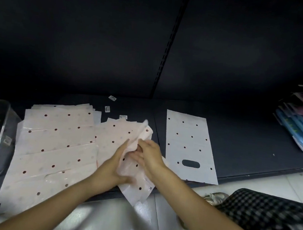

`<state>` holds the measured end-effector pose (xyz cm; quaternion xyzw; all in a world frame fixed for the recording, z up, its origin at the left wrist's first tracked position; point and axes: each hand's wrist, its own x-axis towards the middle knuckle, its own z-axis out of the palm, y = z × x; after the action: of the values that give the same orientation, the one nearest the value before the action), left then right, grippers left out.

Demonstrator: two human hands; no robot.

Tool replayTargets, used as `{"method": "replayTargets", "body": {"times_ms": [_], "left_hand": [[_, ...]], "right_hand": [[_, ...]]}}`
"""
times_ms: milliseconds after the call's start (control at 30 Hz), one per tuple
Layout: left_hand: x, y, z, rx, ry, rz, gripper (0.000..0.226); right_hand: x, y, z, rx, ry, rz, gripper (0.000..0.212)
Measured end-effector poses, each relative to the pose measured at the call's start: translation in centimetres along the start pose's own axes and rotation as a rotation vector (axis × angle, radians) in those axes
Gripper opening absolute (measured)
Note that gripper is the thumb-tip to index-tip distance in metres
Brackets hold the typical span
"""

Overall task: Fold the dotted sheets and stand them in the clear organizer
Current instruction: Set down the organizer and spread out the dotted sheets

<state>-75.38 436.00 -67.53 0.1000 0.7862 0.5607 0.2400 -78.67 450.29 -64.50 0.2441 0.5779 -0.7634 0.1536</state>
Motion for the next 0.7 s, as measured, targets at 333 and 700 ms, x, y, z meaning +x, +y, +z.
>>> {"method": "replayTargets", "body": {"times_ms": [333, 700], "left_hand": [[3.7, -2.6, -6.9, 0.271, 0.482, -0.217, 0.074], [3.8, -4.8, -8.1, 0.418, 0.718, -0.064, 0.055]], "right_hand": [[3.0, 3.2, -14.9, -1.357, 0.25, -0.219, 0.071], [4.0, 3.2, -15.8, -1.046, 0.539, -0.477, 0.016]]}}
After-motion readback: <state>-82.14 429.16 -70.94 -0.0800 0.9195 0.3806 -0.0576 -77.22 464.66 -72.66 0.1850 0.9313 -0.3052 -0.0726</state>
